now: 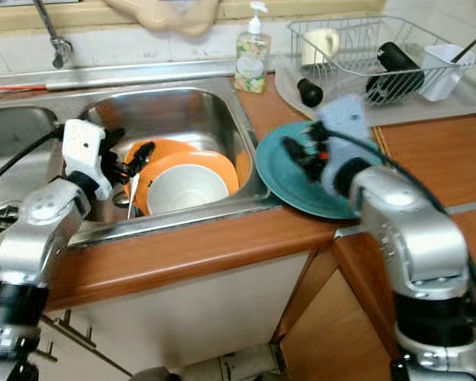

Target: Kitchen organization

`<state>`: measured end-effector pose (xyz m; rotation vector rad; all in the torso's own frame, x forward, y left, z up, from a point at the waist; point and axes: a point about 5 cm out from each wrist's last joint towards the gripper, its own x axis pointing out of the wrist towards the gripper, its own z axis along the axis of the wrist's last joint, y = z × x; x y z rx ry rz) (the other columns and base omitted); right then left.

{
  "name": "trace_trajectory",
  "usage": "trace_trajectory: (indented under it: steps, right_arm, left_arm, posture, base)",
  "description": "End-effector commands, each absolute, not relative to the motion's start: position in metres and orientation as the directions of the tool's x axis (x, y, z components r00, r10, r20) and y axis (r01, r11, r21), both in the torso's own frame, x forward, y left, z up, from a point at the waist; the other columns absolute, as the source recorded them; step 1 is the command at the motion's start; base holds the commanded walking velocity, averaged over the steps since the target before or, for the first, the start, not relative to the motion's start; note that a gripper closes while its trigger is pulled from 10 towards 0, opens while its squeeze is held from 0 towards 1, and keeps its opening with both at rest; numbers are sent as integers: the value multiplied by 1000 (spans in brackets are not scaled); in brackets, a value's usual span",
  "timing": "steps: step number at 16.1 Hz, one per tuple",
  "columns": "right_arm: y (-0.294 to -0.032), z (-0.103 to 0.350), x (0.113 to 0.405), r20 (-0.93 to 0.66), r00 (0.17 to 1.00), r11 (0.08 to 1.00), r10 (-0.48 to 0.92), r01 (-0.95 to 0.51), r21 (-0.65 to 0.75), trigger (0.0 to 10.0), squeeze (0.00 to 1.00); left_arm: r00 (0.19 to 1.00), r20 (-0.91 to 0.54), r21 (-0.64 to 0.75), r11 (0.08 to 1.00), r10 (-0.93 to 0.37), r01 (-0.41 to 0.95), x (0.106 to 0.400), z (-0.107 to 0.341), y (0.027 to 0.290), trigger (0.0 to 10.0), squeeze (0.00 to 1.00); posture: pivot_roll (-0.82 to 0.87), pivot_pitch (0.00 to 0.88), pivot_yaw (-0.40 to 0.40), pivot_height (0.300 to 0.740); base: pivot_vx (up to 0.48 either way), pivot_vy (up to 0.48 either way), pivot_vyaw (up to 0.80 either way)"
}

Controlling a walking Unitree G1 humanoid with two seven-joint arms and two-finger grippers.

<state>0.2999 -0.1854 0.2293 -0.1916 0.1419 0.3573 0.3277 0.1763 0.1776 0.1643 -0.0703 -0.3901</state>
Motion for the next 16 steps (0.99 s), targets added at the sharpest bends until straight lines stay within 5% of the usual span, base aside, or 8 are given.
trace_trajectory:
  steps: [1, 7, 8, 9, 16]
  right_arm:
    - [-199, 236, 303, -176, 948, 943, 266, -294, -159, 10000, 1000]
    - [-265, 241, 301, -291, 956, 978, -31, -31, -207, 10000, 1000]
    - [-280, 242, 301, -305, 947, 976, -104, 38, -215, 10000, 318]
    - [-285, 242, 301, -318, 940, 977, -124, 60, -206, 10000, 0]
    - [-307, 230, 299, -431, 898, 995, -91, 94, -15, 10000, 0]
  left_arm:
    - [892, 46, 182, 882, -450, 435, 320, 183, 170, 10000, 0]
    - [796, 42, 166, 790, -603, 590, 291, 186, 148, 10000, 0]
    - [788, 37, 162, 782, -615, 602, 289, 187, 146, 10000, 0]
    - [783, 35, 164, 776, -621, 609, 288, 187, 145, 10000, 0]
    - [612, -57, 112, 604, -789, 789, 261, 183, 124, 10000, 0]
  posture:
    - [-73, 0, 16, 740]
    - [-88, 0, 4, 740]
    - [-88, 0, 1, 740]
    - [-88, 0, 1, 740]
    - [-92, 0, -5, 740]
  base:
    - [0, 0, 0]
    - [0, 0, 0]
    - [0, 0, 0]
    - [0, 0, 0]
    - [0, 0, 0]
